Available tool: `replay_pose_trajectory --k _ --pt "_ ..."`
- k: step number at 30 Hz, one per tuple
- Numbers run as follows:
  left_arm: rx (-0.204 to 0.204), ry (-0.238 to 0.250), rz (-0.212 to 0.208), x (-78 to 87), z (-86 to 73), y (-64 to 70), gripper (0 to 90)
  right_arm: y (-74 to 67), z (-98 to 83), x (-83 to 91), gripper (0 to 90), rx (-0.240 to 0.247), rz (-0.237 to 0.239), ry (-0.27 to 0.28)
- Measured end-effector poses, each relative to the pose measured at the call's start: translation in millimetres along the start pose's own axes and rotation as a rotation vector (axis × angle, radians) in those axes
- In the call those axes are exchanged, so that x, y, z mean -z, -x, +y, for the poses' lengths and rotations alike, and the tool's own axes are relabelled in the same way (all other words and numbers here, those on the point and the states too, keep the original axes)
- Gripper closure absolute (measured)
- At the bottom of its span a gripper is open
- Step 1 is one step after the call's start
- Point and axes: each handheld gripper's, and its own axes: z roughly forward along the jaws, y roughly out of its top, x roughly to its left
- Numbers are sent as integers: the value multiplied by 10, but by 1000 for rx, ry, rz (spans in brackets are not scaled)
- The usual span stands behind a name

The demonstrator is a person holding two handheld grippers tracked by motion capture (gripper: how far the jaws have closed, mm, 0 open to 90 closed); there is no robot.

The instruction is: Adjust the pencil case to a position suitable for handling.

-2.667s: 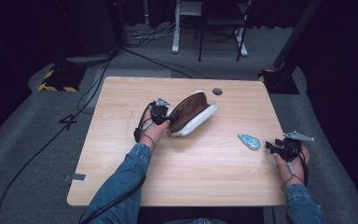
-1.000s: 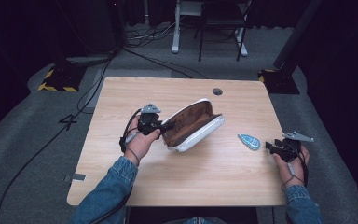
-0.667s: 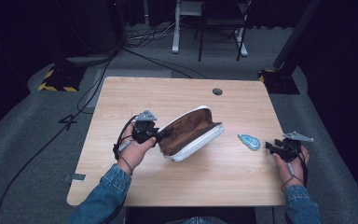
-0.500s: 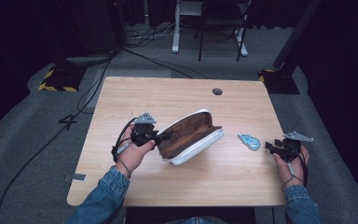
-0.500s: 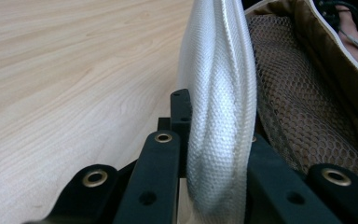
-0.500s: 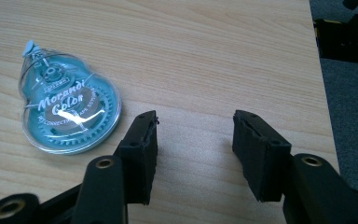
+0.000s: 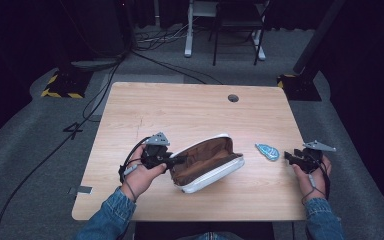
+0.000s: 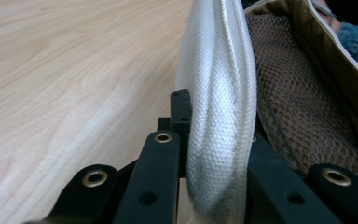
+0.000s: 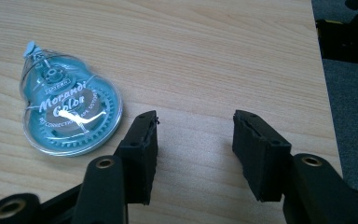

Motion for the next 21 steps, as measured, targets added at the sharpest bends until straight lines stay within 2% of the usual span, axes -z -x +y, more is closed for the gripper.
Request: replay_pose_trajectory --k 7,21 --pt "-5 -22 -55 -55 -84 52 850 -2 0 1 507 -1 0 -1" --pt "-9 -59 -96 -197 -207 59 848 -4 -1 2 507 4 5 0"
